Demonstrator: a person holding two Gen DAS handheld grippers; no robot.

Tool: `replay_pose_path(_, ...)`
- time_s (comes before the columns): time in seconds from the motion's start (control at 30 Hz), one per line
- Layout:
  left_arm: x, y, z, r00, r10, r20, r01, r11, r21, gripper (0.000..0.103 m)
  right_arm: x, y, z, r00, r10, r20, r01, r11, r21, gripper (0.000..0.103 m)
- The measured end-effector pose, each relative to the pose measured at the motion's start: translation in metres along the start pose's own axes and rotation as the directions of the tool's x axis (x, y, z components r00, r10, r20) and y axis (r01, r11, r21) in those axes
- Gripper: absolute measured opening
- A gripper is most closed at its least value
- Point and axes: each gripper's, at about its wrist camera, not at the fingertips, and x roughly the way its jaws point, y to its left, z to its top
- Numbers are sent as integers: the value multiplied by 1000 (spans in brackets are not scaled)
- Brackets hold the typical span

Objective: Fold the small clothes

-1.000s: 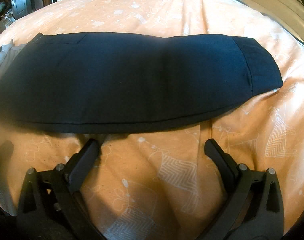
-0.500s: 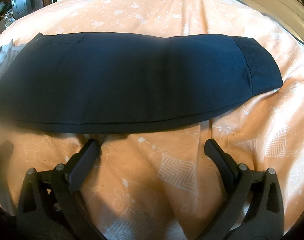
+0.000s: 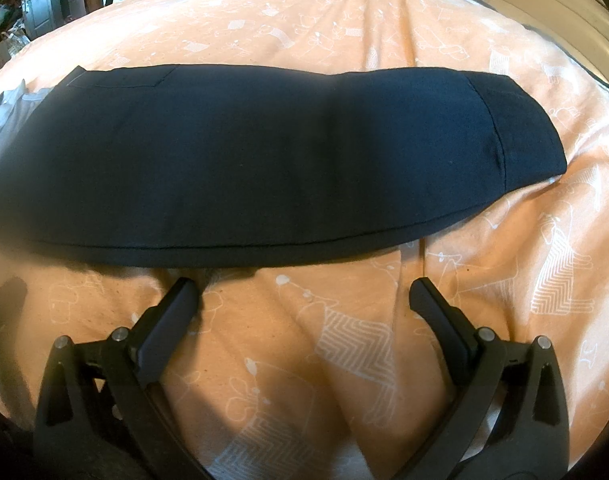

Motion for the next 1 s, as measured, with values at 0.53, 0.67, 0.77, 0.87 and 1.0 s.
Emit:
replay_pose_path(0.53, -71, 114, 33, 850, -516, -104, 526, 843, 112, 100, -3, 2, 0, 994, -26, 103, 24, 999, 23, 103)
replay_pose_path(0.67, -126, 192, 24, 848, -528, 43, 523, 848, 89, 103, -3, 2, 0, 997, -21, 73, 19, 1000, 20, 103)
replay_pose_path(0.77, -147, 255, 7, 870, -485, 89, 483, 874, 41, 103, -2, 3, 1, 998, -26, 59, 25, 1000, 15, 103)
replay_pose_path(0.87, -151, 314, -15, 916, -389, 102, 389, 921, 21, 103, -3, 5, 1, 998, -34, 59, 34, 999, 8, 103)
replay_pose_path(1.0, -121, 376, -51, 981, -187, 44, 188, 982, 1, 103, -4, 7, -1, 998, -41, 38, 41, 999, -1, 103)
